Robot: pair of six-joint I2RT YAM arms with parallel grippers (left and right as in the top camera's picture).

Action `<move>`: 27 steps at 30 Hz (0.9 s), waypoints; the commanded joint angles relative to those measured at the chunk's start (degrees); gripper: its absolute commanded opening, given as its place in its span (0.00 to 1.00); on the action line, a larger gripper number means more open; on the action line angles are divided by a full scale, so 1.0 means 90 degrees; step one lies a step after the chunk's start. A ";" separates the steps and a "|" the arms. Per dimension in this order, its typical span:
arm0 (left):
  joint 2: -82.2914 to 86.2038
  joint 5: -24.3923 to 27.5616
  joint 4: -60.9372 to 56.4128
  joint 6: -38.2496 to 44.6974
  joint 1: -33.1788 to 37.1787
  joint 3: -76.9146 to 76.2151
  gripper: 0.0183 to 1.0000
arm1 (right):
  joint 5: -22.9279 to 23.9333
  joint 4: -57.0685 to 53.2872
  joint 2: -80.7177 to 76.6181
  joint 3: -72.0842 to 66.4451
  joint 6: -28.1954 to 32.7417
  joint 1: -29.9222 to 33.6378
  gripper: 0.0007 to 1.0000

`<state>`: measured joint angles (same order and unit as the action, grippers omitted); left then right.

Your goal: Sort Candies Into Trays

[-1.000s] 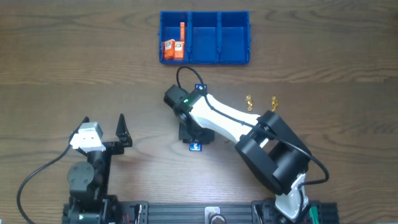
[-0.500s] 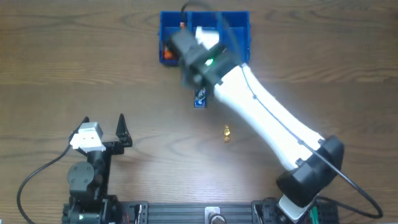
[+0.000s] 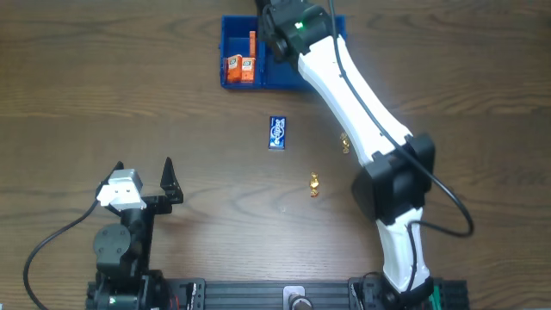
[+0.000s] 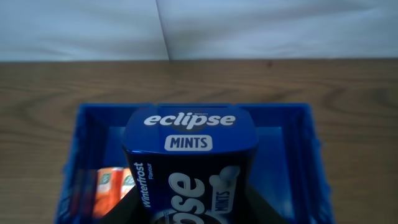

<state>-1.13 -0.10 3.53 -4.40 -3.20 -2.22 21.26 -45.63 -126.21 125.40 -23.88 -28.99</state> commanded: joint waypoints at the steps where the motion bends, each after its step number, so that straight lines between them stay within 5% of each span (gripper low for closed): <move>1: 0.0007 -0.0012 0.0104 0.0083 0.0019 0.0211 1.00 | -0.0425 0.0306 -0.0393 0.0121 0.0209 0.0148 0.24; 7: 0.0007 -0.0012 0.0104 0.0085 0.0019 0.0211 1.00 | -0.0432 0.0323 -0.0709 0.0109 0.0206 0.0148 0.24; 11: 0.0007 -0.0012 0.0104 0.0085 0.0019 0.0211 1.00 | -0.0478 0.0282 -0.0729 0.0109 0.0209 0.0114 0.37; 15: 0.0007 -0.0012 0.0104 0.0085 0.0019 0.0211 1.00 | -0.0493 0.0257 -0.0729 0.0109 0.0209 0.0066 0.91; 17: 0.0007 -0.0012 0.0104 0.0085 0.0019 0.0211 1.00 | -0.0493 0.0211 -0.0724 0.0112 0.0209 0.0053 1.00; 27: 0.0007 -0.0012 0.0104 0.0085 0.0019 0.0211 1.00 | -0.0568 -0.1700 0.0299 0.0109 -0.0583 -0.0534 1.00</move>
<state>-1.13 -0.08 3.51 -4.40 -3.20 -2.22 16.23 -55.59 -130.63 125.43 -23.70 -30.11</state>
